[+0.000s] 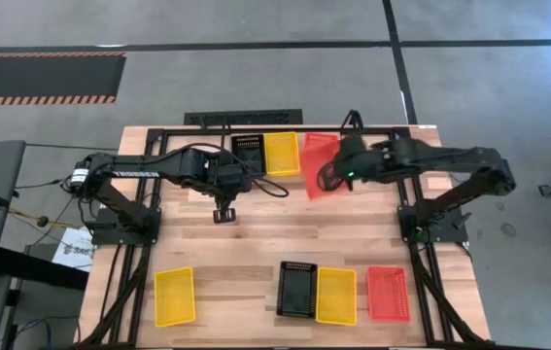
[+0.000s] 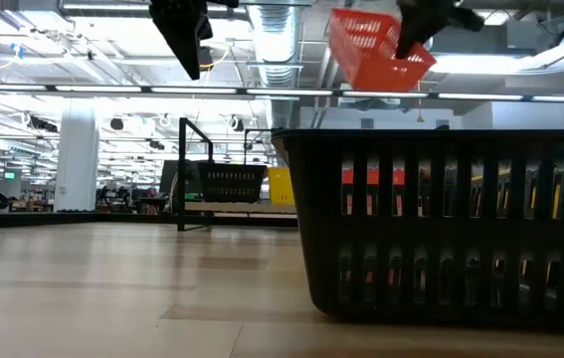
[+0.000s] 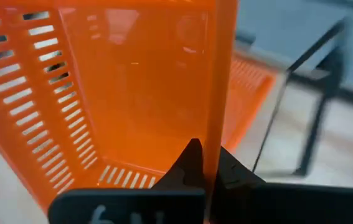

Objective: Stack baskets on shelf by color
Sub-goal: Stack the left orange bin on top of the other orange bin on the shelf

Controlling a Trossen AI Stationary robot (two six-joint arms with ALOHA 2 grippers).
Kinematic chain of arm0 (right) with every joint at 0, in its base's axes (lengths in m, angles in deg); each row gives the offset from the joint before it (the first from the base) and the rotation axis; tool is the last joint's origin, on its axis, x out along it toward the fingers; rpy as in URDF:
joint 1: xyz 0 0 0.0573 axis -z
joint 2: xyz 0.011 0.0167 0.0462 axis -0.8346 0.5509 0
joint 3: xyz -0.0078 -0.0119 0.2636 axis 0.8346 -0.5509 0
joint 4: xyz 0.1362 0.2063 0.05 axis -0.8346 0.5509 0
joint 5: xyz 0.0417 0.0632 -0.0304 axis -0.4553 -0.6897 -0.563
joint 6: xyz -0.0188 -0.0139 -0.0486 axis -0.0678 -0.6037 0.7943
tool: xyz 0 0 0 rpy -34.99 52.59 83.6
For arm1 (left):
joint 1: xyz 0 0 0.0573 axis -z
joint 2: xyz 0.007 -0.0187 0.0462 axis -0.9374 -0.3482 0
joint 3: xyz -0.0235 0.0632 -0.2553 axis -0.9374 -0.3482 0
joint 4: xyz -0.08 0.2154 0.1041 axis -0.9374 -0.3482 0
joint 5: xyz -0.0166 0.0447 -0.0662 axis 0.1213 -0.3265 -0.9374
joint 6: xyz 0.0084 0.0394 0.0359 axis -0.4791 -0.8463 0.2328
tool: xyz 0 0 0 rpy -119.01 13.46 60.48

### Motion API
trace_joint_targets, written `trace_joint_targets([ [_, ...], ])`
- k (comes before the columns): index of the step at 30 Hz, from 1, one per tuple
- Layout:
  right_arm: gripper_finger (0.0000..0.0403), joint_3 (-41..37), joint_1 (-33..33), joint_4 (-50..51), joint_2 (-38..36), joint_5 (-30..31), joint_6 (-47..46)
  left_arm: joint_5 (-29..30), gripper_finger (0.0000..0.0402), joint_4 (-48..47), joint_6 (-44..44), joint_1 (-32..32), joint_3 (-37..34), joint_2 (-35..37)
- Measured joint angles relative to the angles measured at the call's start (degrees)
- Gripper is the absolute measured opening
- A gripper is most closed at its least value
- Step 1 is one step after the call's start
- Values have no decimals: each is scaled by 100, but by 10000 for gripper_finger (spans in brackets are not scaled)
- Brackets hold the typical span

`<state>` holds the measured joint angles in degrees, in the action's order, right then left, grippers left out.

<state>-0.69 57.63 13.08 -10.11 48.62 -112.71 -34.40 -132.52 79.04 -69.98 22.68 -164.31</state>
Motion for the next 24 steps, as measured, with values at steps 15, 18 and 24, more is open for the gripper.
trace_joint_targets([
  [15,3,-2,1893,-889,-246,-387,581,-7,0,61,-152,-8,0,0],
  [18,3,0,2194,-1126,-245,-540,731,-10,0,60,-168,-13,0,0],
  [24,3,-191,2371,-843,-250,-572,-182,-213,0,50,-821,-13,0,0],
])
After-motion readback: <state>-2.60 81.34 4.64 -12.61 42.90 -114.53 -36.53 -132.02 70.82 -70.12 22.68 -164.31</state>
